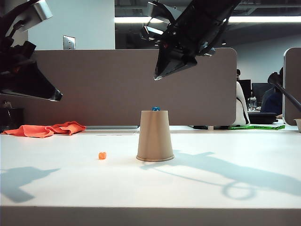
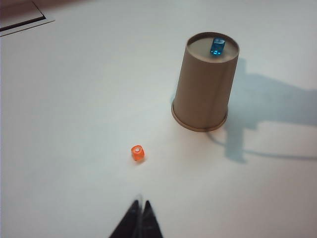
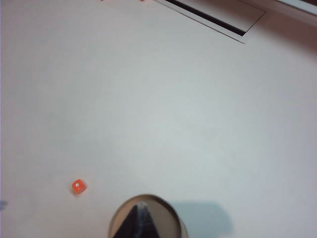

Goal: Throw the dice onto the paper cup, compare its value with the values of the other dice on the table, place the die with the higher value on the paper cup, and take no action if both dice have the same value.

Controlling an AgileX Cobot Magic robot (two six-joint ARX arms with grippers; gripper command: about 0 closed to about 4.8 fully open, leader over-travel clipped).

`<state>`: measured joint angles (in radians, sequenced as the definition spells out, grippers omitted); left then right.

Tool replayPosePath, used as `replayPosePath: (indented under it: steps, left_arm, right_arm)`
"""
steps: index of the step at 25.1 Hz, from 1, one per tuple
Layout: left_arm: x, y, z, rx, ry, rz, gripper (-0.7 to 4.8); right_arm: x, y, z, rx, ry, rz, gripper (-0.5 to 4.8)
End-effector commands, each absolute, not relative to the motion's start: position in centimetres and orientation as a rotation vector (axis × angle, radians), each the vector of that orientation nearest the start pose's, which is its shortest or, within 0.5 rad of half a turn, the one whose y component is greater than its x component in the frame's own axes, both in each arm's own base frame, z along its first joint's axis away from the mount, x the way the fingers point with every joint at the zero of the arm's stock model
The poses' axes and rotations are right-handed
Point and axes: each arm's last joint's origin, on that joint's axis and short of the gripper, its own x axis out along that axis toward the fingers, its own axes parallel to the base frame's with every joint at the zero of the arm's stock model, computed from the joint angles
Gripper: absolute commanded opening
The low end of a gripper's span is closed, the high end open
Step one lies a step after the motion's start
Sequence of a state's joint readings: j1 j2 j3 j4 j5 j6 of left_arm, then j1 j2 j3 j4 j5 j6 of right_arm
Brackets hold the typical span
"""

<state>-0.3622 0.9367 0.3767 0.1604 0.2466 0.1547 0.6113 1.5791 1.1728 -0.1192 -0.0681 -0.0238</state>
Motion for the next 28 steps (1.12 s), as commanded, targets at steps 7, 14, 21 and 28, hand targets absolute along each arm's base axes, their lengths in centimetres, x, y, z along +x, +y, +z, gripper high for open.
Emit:
replayPosePath:
  steps: [7,14,21,28]
  left_arm:
    - [17.6,-7.5,20.1,0.165,0.356,-0.633,-0.05]
    - [17.6,-7.5,20.1,0.165,0.362,-0.633,-0.05]
    - [17.6,-7.4,19.9,0.166,0.379,-0.633,-0.05]
    - [17.5,-7.4,19.9,0.166,0.384,-0.633,-0.05]
  right_arm:
    - [29.0,20.5,28.0,-0.043,0.538,0.631,1.14]
    - [29.0,20.9,26.7,-0.06,0.613,0.661,1.81]
    - [28.6,22.0,25.4,-0.132,0.652,0.647,1.81]
    - [29.0,22.2,24.8,-0.158,0.634,0.583,1.81]
